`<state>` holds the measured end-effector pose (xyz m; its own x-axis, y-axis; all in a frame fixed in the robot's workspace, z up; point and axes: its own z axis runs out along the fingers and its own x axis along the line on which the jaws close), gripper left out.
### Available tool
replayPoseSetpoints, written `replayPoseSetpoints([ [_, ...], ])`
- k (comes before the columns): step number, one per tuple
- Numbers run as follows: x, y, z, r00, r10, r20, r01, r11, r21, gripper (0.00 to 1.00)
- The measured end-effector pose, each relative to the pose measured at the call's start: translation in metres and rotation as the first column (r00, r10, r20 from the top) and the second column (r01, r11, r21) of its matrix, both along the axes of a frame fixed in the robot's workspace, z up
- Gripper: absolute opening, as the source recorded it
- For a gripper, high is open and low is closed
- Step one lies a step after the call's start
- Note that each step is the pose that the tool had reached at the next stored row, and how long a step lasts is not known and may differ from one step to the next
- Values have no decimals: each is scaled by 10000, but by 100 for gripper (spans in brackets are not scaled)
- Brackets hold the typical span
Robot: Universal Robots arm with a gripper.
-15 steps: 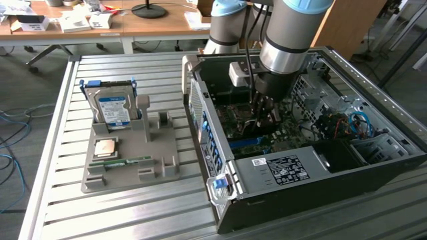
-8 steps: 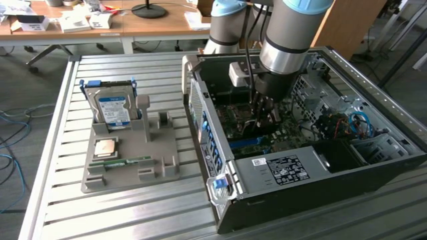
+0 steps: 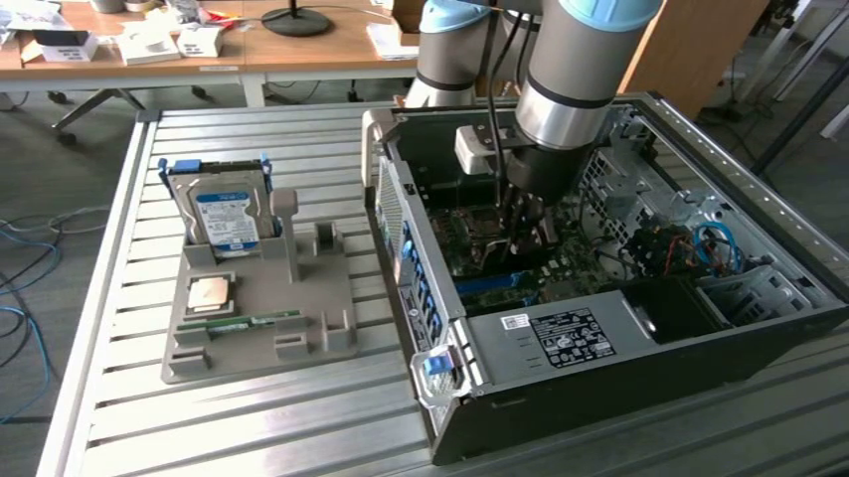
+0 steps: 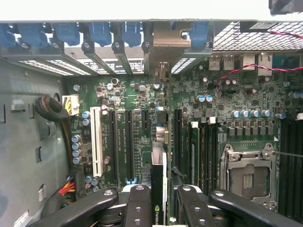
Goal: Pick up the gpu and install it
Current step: 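Insert the gpu into the slot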
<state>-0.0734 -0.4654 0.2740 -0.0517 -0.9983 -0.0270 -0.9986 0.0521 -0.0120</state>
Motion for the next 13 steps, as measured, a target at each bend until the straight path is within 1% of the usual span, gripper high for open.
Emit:
replayPoseSetpoints([
  [13, 0, 0, -17, 10000, 0, 1, 0, 10000, -2, 26],
])
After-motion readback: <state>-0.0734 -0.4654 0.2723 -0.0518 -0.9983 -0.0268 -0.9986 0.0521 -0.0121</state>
